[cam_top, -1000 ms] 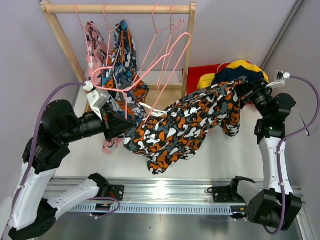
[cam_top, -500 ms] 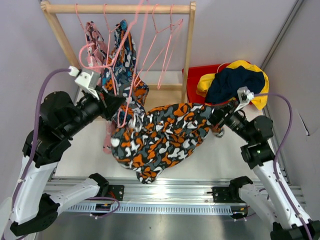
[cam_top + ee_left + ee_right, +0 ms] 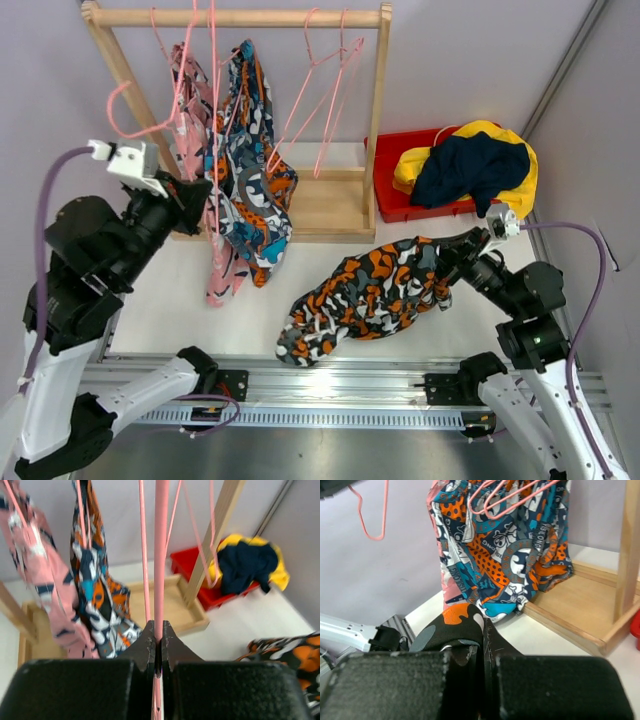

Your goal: Remove the shorts from the hanger

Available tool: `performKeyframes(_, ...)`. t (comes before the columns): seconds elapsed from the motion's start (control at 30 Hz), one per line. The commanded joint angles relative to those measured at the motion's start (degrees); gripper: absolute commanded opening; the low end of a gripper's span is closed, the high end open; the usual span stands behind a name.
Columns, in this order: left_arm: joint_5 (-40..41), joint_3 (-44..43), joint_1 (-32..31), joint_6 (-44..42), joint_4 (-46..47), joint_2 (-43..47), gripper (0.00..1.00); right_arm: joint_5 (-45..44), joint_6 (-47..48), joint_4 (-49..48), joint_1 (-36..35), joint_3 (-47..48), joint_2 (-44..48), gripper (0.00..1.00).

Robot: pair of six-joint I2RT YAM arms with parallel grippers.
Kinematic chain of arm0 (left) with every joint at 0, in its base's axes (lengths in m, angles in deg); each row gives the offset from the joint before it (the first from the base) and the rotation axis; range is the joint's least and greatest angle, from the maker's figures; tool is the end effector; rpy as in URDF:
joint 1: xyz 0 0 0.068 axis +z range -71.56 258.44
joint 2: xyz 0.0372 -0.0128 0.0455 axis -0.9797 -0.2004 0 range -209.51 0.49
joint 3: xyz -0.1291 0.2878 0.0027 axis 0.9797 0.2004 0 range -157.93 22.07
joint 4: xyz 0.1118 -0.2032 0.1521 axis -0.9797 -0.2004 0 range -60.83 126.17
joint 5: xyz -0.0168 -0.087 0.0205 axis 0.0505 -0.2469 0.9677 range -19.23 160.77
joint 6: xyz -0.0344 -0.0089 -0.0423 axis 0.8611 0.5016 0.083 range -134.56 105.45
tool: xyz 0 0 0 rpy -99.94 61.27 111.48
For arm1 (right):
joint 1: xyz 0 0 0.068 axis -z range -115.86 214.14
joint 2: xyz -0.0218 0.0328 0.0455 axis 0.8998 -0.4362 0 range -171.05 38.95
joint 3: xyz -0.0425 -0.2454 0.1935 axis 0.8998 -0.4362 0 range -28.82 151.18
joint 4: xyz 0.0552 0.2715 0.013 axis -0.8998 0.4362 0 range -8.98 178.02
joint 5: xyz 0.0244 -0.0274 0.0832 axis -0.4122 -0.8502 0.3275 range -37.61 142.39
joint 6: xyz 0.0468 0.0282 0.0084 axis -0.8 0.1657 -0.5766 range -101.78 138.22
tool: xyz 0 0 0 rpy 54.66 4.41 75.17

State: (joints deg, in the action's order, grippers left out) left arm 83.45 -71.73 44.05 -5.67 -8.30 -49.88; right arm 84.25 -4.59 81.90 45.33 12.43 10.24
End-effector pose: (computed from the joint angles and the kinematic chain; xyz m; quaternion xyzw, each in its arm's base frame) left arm 0.0735 -0.0402 0.5722 0.0811 0.7087 -0.1835 0.6763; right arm 0.0850 0.0499 0.3982 -0.1914 0.6145 0.4269 0.6352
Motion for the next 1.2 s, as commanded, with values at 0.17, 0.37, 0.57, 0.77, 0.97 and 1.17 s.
performKeyframes(0.17, 3.22, 11.97, -0.15, 0.17, -1.67, 2.38, 0.00, -5.67, 2.86, 3.86, -0.27, 0.49, 3.48, 0.00)
performKeyframes(0.37, 3.22, 12.59, -0.15, 0.08, -0.62, 0.01, 0.00, -6.01, 3.38, 4.74, -0.35, 0.23, 4.10, 0.00)
performKeyframes(0.57, 4.09, 11.71, -0.06, -0.45, 2.53, -5.07, 0.00, -10.83, 4.17, 4.31, -0.27, 1.19, 3.58, 0.00)
performKeyframes(0.77, 2.53, 6.09, 2.04, -1.33, 5.96, -12.37, 0.00, -31.05, 12.86, 2.38, 0.87, 20.47, -13.44, 0.00)
performKeyframes(0.97, -2.58, 3.45, 5.65, -0.01, 7.02, -17.04, 0.00, -27.55, 14.29, -0.17, 14.11, 51.51, -43.15, 0.00)
performKeyframes(1.17, -3.98, 2.48, 6.97, -0.62, 6.06, -17.92, 0.00, -28.69, 4.73, -8.35, 25.04, 79.13, -66.63, 0.00)
